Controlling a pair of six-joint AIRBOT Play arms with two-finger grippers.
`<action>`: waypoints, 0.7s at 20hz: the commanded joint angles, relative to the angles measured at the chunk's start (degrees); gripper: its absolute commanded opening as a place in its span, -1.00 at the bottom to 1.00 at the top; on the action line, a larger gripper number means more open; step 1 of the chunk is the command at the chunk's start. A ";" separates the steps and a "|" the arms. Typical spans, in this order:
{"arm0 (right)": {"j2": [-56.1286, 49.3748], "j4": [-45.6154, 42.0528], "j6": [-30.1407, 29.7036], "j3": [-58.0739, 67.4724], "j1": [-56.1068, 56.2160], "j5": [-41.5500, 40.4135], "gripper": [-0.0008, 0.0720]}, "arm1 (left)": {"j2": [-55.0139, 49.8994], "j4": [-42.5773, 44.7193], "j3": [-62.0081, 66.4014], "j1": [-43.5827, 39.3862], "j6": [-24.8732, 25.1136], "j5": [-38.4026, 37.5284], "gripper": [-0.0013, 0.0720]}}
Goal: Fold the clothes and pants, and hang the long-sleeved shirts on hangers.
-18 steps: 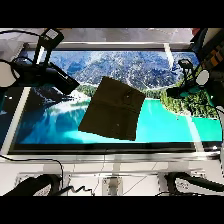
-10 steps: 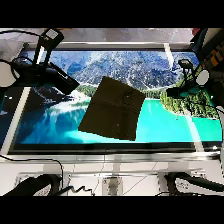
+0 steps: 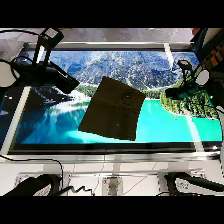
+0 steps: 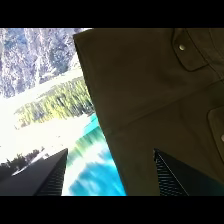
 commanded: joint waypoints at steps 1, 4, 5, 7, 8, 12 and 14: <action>-0.04 6.67 -9.31 -3.80 -0.07 7.85 -0.88 | -0.09 0.22 -0.02 0.07 -0.59 -2.05 0.59; -0.02 20.63 -16.83 -13.38 -0.07 11.15 -0.88 | -0.72 5.55 -0.04 0.09 -0.63 -6.27 0.58; -0.02 26.16 -19.21 -17.44 -0.07 11.47 -0.88 | -1.07 8.37 -0.07 0.50 -0.63 -6.84 0.58; -0.02 35.47 -20.90 -25.35 -0.04 9.44 -0.88 | -1.57 12.37 -1.36 2.93 -0.66 -6.97 0.34; -0.02 38.53 -20.83 -28.92 -0.02 7.28 -0.83 | -1.73 12.26 -2.82 5.31 -0.66 -6.95 0.32; -0.02 45.05 -19.93 -41.27 0.00 -2.71 0.29 | -1.70 5.49 -14.14 18.62 -1.29 -6.71 0.38; -0.04 47.30 -18.84 -44.92 0.00 -6.93 0.29 | -1.70 -5.03 -21.68 26.01 -1.18 -5.66 0.78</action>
